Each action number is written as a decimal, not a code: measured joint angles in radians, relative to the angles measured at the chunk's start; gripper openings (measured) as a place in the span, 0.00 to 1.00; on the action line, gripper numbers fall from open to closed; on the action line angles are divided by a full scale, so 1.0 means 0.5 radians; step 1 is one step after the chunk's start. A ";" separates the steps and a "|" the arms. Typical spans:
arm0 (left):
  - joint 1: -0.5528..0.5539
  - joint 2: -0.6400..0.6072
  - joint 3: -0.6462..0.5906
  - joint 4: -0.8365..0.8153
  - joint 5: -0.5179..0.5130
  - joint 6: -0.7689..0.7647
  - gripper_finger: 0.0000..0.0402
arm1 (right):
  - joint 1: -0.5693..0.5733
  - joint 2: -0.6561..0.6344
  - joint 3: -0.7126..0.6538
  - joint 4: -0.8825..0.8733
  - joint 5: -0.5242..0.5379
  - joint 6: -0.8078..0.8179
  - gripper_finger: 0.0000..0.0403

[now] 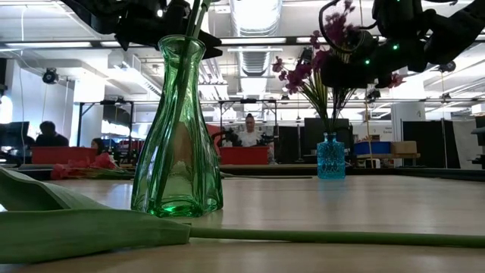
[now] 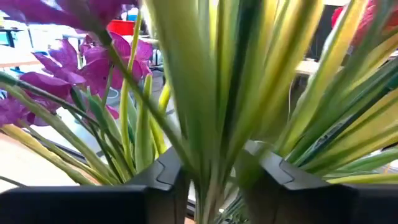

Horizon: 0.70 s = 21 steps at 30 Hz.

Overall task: Sort flowers into vase by color
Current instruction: Put the purple flowers into the blue vase

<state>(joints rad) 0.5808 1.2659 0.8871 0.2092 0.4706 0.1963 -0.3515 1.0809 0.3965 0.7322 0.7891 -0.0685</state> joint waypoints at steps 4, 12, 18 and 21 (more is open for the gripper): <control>0.000 0.000 0.000 -0.002 0.000 0.000 0.65 | 0.000 -0.012 0.001 -0.012 -0.001 0.028 0.33; 0.000 0.000 0.000 -0.035 0.000 0.000 0.65 | 0.043 -0.034 0.010 -0.086 -0.006 0.037 0.39; 0.000 0.000 0.000 -0.054 0.000 0.000 0.65 | 0.071 -0.082 0.011 -0.329 -0.006 0.204 0.46; 0.000 0.000 0.000 -0.063 0.000 0.000 0.65 | 0.071 -0.122 0.011 -0.482 -0.003 0.321 0.52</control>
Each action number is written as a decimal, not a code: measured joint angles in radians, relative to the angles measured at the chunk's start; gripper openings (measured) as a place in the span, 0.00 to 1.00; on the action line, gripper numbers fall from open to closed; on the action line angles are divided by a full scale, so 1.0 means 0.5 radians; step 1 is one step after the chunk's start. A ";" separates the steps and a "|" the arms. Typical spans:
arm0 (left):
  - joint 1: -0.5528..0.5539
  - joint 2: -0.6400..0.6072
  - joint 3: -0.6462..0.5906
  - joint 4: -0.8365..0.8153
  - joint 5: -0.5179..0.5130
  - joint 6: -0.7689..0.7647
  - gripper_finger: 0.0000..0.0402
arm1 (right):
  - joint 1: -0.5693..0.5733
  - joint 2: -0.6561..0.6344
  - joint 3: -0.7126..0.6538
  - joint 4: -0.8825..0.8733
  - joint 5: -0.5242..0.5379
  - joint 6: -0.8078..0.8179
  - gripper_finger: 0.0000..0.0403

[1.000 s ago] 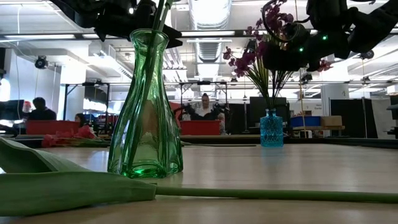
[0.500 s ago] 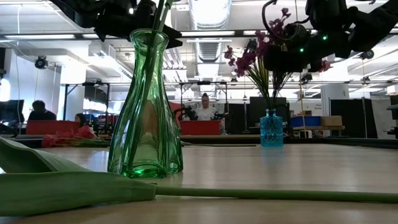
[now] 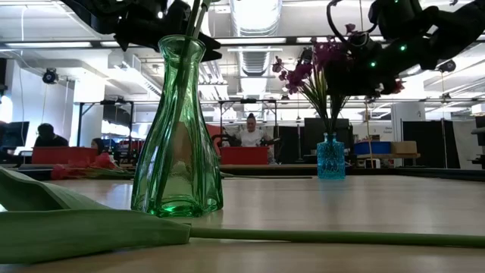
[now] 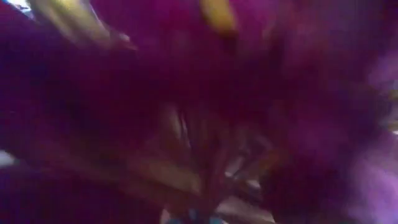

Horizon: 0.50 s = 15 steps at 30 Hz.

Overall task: Sort flowers into vase by color
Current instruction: Put the purple flowers into the blue vase

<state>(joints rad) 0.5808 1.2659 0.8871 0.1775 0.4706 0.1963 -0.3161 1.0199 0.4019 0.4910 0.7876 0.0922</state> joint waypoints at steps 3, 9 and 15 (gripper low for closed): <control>0.000 0.000 0.000 -0.022 0.000 0.000 0.65 | 0.000 -0.056 0.001 -0.159 -0.003 0.117 0.59; -0.001 0.000 0.000 -0.092 -0.066 -0.025 0.65 | 0.000 -0.189 0.001 -0.457 -0.066 0.293 0.69; -0.001 0.000 0.000 -0.128 -0.087 -0.044 0.65 | 0.011 -0.327 0.001 -0.568 -0.192 0.377 0.75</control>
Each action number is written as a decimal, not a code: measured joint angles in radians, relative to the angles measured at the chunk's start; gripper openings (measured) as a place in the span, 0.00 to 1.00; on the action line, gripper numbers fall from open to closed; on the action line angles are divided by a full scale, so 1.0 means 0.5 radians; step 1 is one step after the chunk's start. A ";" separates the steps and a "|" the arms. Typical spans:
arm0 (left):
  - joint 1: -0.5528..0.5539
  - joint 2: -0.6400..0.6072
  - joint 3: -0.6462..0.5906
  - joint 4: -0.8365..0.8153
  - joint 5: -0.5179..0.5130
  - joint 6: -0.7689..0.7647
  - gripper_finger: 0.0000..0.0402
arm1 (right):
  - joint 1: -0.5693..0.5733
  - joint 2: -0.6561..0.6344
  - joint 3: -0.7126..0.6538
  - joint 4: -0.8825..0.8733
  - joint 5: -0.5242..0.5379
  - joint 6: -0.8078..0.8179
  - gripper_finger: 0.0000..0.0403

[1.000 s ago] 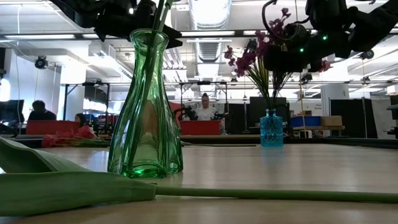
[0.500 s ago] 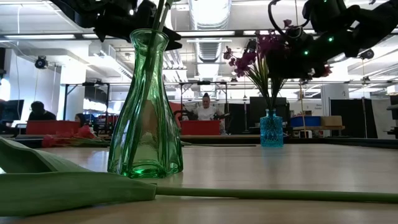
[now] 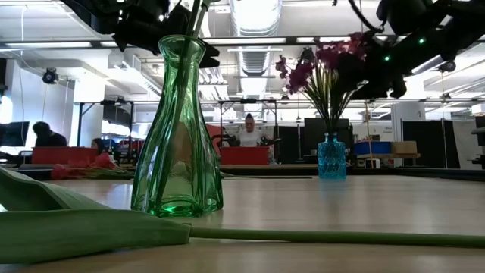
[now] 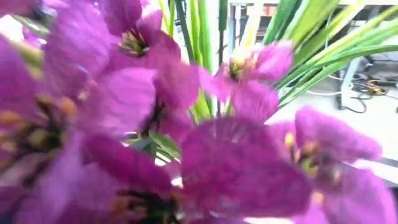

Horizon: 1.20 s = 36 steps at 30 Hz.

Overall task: Sort flowers into vase by color
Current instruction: Put the purple flowers into the blue vase, then put the red flowers into the blue vase

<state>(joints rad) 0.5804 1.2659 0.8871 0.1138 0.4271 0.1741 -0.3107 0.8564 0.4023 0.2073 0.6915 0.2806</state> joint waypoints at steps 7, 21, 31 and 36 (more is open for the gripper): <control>0.000 -0.002 0.000 -0.026 -0.003 -0.023 0.65 | 0.002 -0.124 0.000 -0.163 -0.130 0.116 0.77; 0.000 -0.014 0.127 -0.601 -0.231 -0.071 0.65 | 0.002 -0.345 0.000 -0.858 -0.428 0.669 0.75; 0.000 -0.015 0.174 -1.471 -0.447 -0.031 0.65 | 0.002 -0.349 0.000 -1.127 -0.791 0.921 0.75; 0.000 0.009 0.172 -1.737 -0.697 0.056 0.65 | 0.002 -0.346 0.000 -1.235 -1.060 1.040 0.74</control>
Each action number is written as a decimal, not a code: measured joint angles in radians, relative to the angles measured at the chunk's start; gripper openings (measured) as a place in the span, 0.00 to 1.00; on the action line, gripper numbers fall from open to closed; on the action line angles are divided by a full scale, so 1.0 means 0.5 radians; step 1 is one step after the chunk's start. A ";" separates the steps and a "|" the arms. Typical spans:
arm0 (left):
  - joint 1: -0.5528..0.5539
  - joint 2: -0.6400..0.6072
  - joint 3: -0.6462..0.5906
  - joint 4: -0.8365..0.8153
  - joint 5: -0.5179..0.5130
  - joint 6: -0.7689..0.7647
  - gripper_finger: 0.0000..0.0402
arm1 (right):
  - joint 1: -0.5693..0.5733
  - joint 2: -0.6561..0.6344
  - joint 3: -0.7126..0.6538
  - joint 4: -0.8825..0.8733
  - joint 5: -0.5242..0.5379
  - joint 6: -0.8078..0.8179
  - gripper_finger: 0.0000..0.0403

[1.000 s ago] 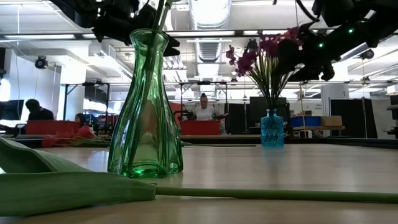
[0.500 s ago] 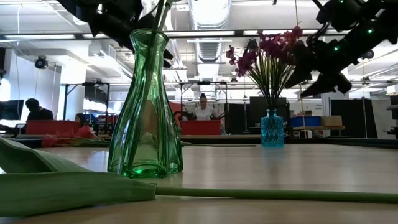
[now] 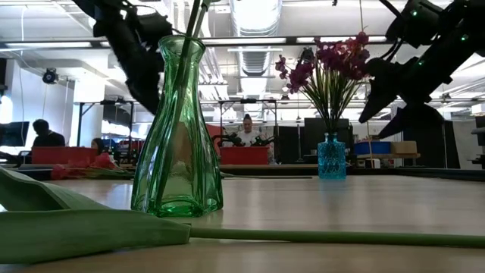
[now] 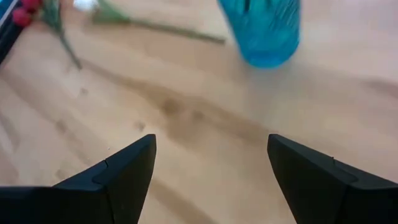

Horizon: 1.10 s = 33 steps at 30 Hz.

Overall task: Sort flowers into vase by color
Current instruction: Put the red flowers into the blue vase

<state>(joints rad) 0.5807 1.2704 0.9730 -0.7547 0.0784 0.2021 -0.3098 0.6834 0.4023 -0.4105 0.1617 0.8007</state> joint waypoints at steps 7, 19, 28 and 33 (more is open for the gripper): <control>0.000 0.253 -0.013 -0.265 -0.071 0.207 0.65 | 0.000 0.000 0.000 -0.007 -0.175 0.011 0.74; 0.000 0.856 -0.013 -0.210 -0.609 0.343 0.48 | 0.087 0.000 0.000 -0.003 -0.218 0.006 0.73; -0.003 0.874 -0.010 -0.162 -0.613 0.440 0.46 | 0.088 0.000 0.000 0.000 -0.218 0.000 0.72; -0.004 0.920 -0.019 -0.177 -0.612 0.485 0.37 | 0.088 0.000 0.000 0.000 -0.218 -0.015 0.72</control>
<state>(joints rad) 0.5789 1.7303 0.9635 -0.8431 -0.2276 0.4446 -0.2657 0.6834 0.4023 -0.4107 0.0528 0.7931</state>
